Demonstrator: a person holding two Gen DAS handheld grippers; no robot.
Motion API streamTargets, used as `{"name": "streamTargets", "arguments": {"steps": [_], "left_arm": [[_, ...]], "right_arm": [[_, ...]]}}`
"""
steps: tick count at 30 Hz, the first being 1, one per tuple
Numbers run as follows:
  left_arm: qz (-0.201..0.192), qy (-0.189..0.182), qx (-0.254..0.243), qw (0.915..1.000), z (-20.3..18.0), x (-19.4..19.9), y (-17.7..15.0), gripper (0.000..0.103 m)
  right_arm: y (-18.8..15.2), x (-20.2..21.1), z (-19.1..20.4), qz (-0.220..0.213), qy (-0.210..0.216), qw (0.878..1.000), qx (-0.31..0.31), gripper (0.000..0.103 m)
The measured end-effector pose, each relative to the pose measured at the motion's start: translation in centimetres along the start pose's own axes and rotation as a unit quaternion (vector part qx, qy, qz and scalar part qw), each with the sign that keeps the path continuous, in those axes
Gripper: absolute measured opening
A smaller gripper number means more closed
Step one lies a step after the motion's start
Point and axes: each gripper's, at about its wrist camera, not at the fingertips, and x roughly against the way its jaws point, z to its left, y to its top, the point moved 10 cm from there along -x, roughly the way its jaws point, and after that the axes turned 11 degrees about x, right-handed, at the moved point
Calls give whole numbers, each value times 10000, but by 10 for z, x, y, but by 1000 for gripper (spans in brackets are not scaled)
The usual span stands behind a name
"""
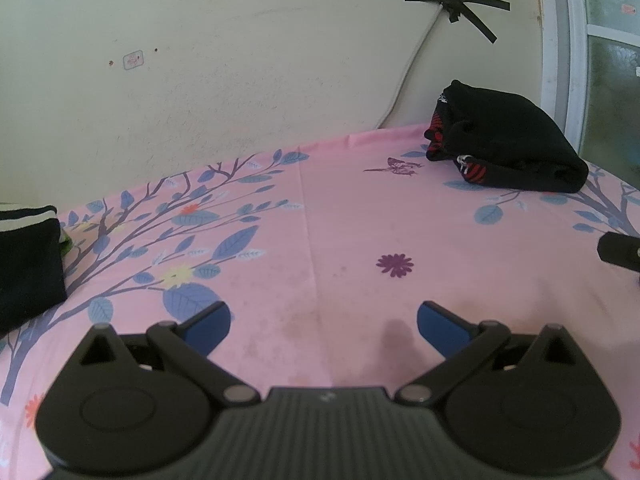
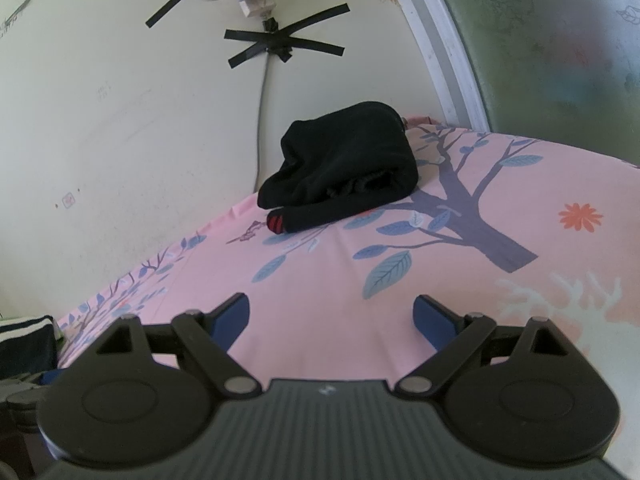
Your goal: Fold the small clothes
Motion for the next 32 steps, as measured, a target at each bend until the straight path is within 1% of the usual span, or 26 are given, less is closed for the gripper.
{"name": "streamTargets", "arguments": {"steps": [20, 32], "left_arm": [[37, 34, 29, 10000, 2, -2, 0, 103], [121, -71, 120, 9998, 5, -4, 0, 103]], "right_arm": [[0, 0, -1, -5, 6, 10000, -10, 89], [0, -1, -1, -2, 17, 10000, -9, 89]]}}
